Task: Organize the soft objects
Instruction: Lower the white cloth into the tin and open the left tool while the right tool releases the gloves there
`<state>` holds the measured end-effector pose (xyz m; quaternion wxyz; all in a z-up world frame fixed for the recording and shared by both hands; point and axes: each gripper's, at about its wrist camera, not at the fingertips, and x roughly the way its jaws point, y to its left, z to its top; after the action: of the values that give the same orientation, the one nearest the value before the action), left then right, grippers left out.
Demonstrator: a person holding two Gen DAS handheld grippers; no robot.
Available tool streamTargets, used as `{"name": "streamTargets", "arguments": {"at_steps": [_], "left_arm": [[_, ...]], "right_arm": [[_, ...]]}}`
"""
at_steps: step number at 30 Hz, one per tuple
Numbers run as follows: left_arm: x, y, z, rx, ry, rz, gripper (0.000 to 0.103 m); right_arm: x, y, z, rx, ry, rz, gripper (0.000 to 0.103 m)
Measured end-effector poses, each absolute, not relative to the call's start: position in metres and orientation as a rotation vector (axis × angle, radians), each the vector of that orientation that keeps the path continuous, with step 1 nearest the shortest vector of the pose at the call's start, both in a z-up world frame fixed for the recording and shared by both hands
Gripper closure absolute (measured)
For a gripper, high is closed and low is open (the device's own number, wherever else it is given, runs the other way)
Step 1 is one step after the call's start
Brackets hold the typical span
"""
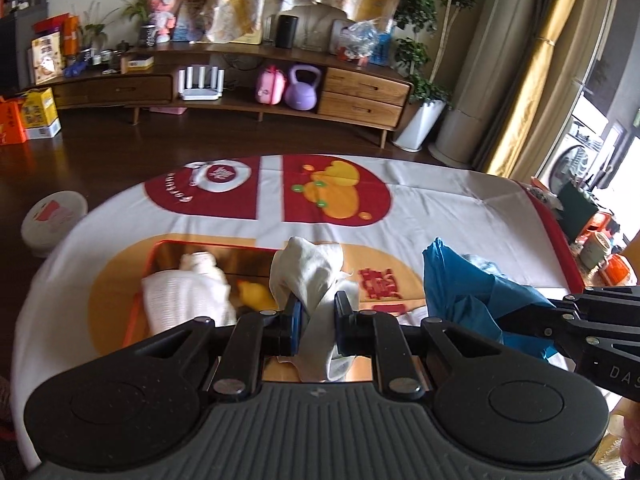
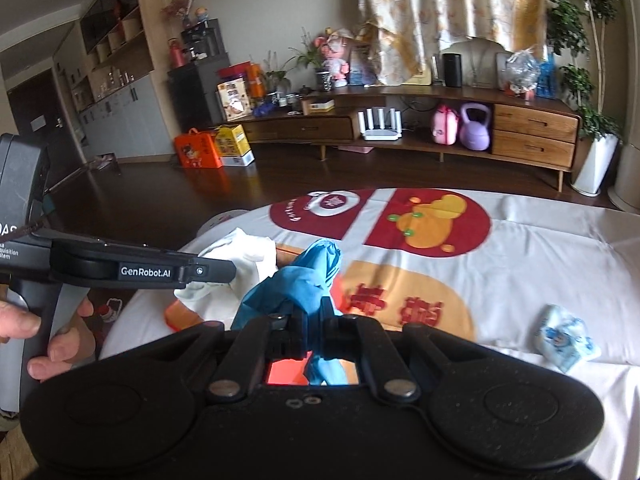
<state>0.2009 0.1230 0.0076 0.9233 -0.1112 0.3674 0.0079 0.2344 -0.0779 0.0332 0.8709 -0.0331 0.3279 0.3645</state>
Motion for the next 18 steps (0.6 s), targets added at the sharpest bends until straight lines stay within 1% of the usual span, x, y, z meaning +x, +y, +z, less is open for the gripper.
{"name": "streamTargets", "arguments": {"at_steps": [7, 18], "left_arm": [[0.192, 0.159, 0.0, -0.237, 0.778, 0.068, 0.087], [0.193, 0.209, -0.03, -0.295, 0.834, 0.155, 0.087]], "right_arm": [[0.237, -0.04, 0.027, -0.078, 0.707, 0.782, 0.098], [0.253, 0.01, 0.005, -0.068, 0.752, 0.774, 0.097]]}}
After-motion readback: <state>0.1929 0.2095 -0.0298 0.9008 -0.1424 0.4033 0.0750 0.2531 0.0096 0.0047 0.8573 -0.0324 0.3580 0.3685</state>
